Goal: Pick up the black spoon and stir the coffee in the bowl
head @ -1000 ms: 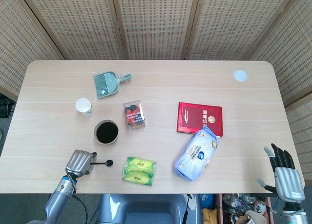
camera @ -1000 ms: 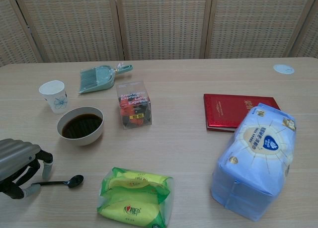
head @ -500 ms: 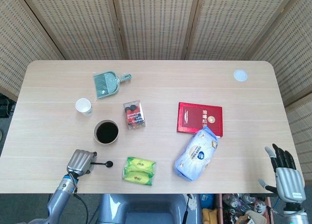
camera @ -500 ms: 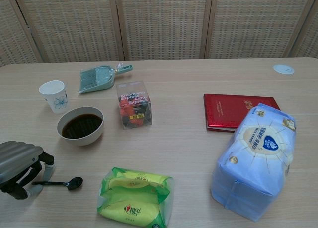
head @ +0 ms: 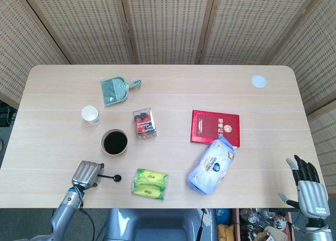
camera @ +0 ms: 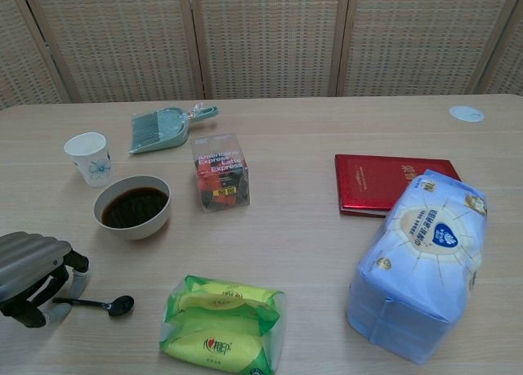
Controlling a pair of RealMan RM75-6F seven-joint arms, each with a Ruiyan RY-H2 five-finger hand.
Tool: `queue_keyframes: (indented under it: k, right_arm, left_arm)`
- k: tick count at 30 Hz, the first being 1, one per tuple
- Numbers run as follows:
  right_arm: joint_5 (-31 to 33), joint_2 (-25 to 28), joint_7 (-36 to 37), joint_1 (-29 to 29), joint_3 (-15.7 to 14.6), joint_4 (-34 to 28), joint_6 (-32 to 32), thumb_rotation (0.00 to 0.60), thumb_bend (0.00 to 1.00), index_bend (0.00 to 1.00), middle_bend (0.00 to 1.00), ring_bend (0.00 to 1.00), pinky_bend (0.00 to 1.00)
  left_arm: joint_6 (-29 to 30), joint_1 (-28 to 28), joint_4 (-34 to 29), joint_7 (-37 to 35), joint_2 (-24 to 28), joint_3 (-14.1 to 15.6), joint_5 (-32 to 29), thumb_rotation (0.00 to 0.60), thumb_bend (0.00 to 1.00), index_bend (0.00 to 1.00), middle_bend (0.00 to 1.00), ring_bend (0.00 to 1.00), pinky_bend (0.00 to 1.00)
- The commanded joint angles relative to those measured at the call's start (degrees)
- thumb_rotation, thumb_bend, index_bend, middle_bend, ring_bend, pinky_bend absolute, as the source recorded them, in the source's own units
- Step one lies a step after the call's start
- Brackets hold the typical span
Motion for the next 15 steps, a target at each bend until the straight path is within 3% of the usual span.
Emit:
queue_keyframes:
  k: [1,15]
  right_arm:
    - [0.0,0.0,0.0,0.0,0.0,0.0,0.0,0.600,0.24,0.08,0.03,0.00,0.00]
    - [-0.3,0.1,0.1,-0.3,0.0,-0.1,0.5,0.600,0.24,0.08,0.03,0.00,0.00]
  left_arm:
    - [0.3,0.0,-0.4,0.2,0.4,0.1,0.0,0.600,0.37,0.58,0.80,0.71,0.71]
    - [2.2,-0.7,-2.8,0.2,4.2,-0.3,1.1,0.600,0.37,0.61,0.81,0.72,0.71]
